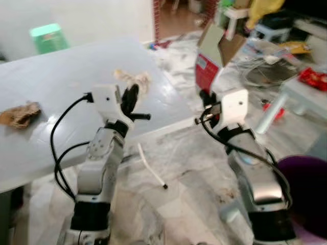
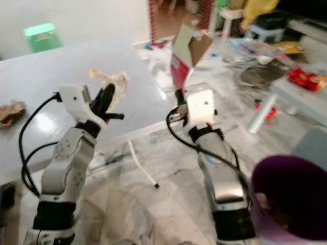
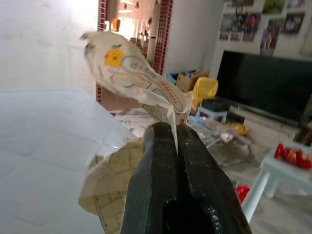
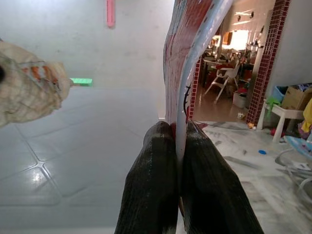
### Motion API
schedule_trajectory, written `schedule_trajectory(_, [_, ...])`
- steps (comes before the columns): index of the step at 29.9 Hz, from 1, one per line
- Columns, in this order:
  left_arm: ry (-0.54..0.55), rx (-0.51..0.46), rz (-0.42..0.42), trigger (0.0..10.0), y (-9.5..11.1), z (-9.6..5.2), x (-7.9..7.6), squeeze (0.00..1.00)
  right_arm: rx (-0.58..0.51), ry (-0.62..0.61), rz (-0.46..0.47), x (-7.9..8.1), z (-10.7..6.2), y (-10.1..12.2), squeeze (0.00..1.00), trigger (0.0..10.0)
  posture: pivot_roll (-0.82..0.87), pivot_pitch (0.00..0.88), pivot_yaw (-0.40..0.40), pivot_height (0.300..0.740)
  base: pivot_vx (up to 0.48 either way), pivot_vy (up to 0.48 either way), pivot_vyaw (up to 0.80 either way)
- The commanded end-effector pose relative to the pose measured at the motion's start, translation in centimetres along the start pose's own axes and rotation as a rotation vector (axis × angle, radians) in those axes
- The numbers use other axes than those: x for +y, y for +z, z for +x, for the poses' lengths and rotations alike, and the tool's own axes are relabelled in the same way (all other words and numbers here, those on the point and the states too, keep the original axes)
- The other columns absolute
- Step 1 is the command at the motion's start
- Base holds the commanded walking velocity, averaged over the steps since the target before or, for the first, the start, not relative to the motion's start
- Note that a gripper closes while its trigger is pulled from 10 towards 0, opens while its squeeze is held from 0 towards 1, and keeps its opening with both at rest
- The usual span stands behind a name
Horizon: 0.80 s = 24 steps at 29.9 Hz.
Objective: Picking trash to rubbish bin
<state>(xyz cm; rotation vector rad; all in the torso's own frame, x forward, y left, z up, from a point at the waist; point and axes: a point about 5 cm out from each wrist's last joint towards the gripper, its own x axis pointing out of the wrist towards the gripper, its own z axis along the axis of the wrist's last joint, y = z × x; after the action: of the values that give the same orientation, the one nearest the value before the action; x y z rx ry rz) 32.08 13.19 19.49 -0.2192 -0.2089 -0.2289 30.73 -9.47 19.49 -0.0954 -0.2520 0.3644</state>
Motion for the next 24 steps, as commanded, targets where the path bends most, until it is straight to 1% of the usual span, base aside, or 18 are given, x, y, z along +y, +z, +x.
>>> schedule_trajectory(1, [-0.016,-0.005,0.0,10.0,0.13,0.11,-0.42,0.0,-0.012,-0.015,-0.012,-0.53,-0.08,0.35,0.0,10.0,-0.06,0.05,0.074,0.74,0.0,0.0,-0.8])
schedule_trajectory(24, [-0.002,-0.001,0.02,10.0,0.19,0.3,0.06,0.0,-0.013,-0.019,-0.013,-0.54,0.04,0.32,0.0,10.0,-0.06,0.044,0.078,0.74,0.0,0.0,-0.8])
